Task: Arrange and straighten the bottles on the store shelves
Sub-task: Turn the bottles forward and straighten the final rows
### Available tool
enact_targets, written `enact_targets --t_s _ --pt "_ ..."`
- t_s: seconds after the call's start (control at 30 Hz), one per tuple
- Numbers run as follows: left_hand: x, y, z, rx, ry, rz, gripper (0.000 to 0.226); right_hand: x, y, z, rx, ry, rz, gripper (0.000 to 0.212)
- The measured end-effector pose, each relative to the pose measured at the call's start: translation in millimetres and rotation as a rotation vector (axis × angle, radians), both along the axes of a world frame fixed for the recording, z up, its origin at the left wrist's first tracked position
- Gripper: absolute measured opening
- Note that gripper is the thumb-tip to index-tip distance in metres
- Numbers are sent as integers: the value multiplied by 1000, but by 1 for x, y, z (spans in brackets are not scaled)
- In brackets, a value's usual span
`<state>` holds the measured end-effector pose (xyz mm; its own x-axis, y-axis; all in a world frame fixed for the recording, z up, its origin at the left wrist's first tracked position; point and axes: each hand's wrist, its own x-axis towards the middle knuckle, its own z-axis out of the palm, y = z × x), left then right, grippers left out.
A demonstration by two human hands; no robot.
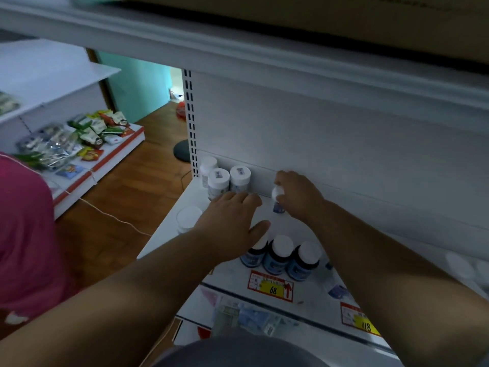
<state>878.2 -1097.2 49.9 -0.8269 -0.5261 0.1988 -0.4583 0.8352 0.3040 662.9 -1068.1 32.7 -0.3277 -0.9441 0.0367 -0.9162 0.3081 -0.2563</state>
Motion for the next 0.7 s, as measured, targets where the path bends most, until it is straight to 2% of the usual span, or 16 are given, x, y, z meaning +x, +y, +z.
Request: enact_targets --t_s 0.07,0.17,0.37,0.57,0.7 --pt "-2 1 2 3 10 -14 50 1 11 6 -16 -59 -25 28" --pt "-9 9 6 25 24 -67 50 5 40 24 -158 -157 -114 26" --pt "-45 37 9 46 92 -178 53 14 126 60 -399 -218 -240 18" --pt "-84 85 15 100 147 -263 60 -8 195 80 -448 -182 -318 20" --pt "-110 117 10 81 67 -311 77 -36 218 73 -403 -102 -347 27"
